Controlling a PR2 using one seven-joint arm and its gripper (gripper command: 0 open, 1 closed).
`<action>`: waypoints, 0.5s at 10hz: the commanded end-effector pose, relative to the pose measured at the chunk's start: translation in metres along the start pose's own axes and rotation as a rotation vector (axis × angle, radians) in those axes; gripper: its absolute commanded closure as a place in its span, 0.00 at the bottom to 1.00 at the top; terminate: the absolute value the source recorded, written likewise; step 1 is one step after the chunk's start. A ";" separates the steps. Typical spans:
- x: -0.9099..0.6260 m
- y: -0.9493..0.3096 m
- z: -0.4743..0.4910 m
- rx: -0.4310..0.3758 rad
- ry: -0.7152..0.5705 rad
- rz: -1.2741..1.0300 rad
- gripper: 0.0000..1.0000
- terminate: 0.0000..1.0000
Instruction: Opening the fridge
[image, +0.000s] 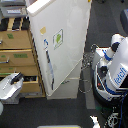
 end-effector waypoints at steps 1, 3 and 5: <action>0.219 0.052 -0.306 0.064 0.275 0.091 0.00 0.00; 0.306 -0.072 -0.283 0.079 0.250 0.001 0.00 0.00; 0.324 -0.200 -0.207 0.092 0.164 -0.154 0.00 0.00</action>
